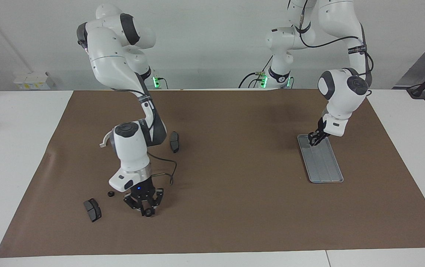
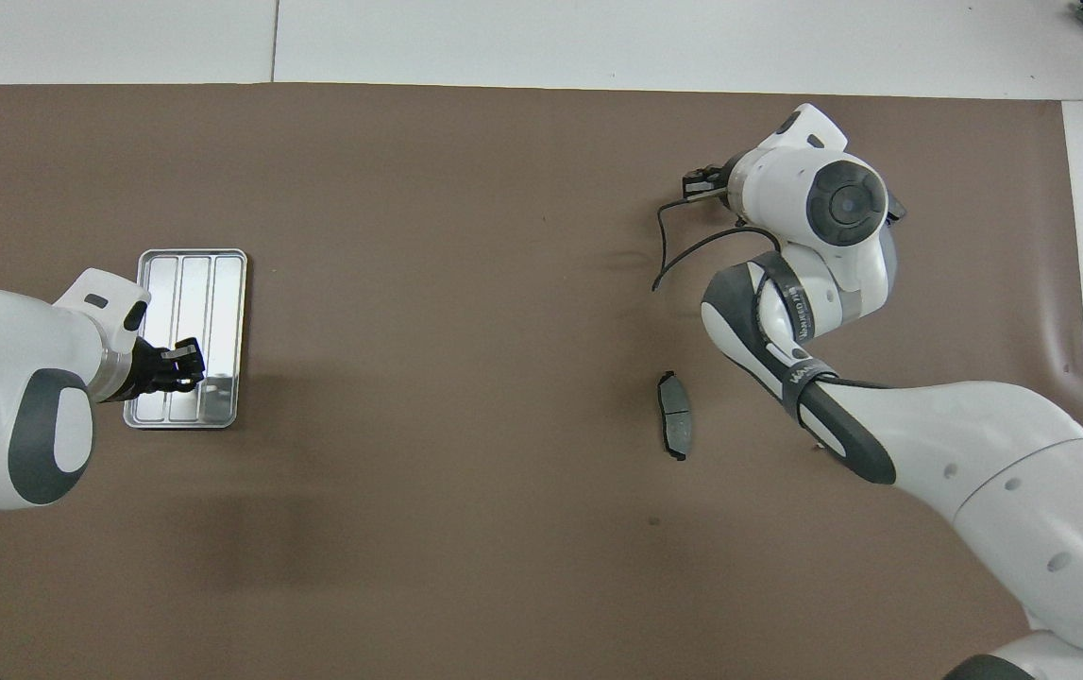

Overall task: Pick bearing gear from pile to tray
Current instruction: 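Place the bearing on the tray while the right gripper grasps another bearing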

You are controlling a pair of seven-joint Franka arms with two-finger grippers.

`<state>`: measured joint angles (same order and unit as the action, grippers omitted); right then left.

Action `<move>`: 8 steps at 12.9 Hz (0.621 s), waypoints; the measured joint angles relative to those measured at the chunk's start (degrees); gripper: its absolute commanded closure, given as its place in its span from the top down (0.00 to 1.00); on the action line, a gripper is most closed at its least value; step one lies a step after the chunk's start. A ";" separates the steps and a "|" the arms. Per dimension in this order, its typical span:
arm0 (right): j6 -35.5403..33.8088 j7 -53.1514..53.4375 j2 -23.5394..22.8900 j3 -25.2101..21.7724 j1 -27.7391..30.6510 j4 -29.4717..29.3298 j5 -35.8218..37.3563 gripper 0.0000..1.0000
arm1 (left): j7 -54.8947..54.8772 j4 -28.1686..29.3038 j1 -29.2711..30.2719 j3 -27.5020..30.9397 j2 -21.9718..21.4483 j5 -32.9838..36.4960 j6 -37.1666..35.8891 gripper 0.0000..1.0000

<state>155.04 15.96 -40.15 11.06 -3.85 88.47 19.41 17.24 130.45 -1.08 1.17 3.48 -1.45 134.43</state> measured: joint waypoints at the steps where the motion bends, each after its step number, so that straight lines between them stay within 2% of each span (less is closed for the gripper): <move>1: 0.63 0.00 0.02 0.01 -3.09 -0.02 0.01 0.09 | 0.00 0.18 -0.20 -0.11 0.00 0.00 0.46 0.04; 2: 1.08 0.00 0.06 -0.06 -5.92 -0.07 0.01 0.09 | 0.00 0.38 -0.20 -0.20 0.01 0.00 1.32 0.05; 3: 2.01 0.00 0.14 -0.08 -8.27 -0.09 0.02 0.09 | 0.00 0.56 -0.21 -0.21 0.10 0.00 2.38 0.13; 4: 3.44 0.00 0.19 -0.05 -10.20 -0.09 0.02 0.09 | -0.02 0.72 -0.26 -0.24 0.25 0.00 3.19 0.26; 5: 4.34 0.00 0.23 0.01 -12.14 -0.09 0.03 0.09 | -0.02 0.81 -0.34 -0.29 0.37 0.00 3.53 0.52; 6: 4.97 0.01 0.26 0.05 -14.25 -0.09 0.03 0.09 | -0.03 0.85 -0.44 -0.30 0.46 0.00 4.07 1.00; 8: 5.10 0.48 0.36 0.12 -18.54 -0.09 0.03 0.09 | -0.05 0.71 -0.73 -0.30 0.51 0.00 4.79 1.00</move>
<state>160.14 16.43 -39.79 11.18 -22.39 88.38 19.44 17.19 131.17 -1.81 0.87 3.99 -1.45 139.22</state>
